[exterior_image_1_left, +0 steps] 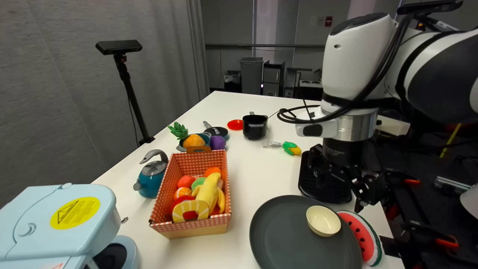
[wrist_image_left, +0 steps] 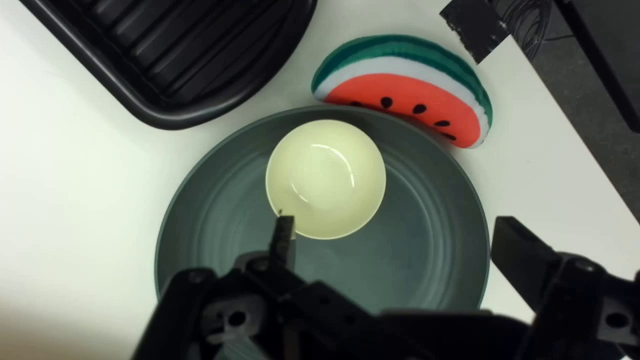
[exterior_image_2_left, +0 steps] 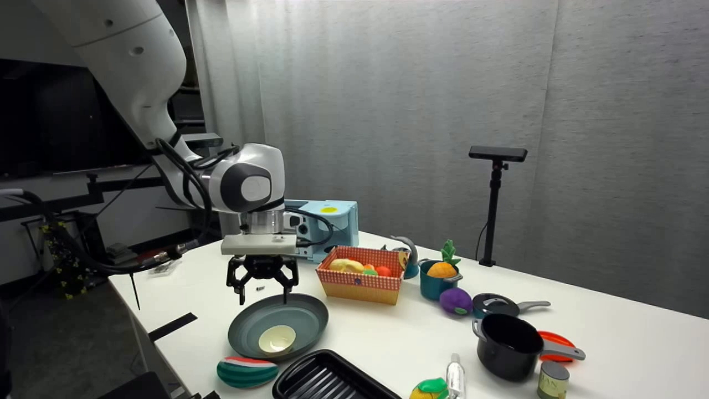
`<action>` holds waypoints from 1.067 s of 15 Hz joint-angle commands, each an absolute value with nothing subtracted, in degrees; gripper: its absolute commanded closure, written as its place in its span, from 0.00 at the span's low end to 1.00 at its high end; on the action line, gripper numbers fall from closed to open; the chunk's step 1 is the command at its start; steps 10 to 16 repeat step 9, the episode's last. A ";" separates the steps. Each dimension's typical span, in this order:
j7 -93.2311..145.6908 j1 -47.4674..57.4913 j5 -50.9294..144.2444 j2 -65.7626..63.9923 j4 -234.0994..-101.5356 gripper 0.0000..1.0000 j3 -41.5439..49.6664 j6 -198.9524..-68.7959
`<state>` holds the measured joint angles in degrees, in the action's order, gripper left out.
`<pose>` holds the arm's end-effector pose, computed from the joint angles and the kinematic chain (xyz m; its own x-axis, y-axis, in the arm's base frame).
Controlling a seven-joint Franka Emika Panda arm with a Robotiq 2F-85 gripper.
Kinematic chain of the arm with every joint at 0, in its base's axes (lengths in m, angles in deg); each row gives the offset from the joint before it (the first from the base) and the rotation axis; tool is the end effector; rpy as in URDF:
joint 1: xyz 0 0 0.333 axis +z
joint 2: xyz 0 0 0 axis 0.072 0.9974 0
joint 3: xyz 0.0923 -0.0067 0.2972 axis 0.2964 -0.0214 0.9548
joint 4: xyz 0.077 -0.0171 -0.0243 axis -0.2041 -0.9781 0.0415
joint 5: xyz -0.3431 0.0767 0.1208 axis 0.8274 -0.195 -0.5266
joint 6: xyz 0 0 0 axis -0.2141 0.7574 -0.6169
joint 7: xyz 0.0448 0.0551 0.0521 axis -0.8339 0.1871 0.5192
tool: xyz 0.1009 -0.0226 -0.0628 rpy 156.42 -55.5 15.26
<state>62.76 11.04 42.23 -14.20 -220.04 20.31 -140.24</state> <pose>0.4108 0.1442 0.2465 0.6383 0.7649 -0.0869 0.7603 -0.6441 -0.0841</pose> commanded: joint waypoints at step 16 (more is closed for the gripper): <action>63.10 11.75 41.98 -14.00 -219.99 0.00 19.58 -139.80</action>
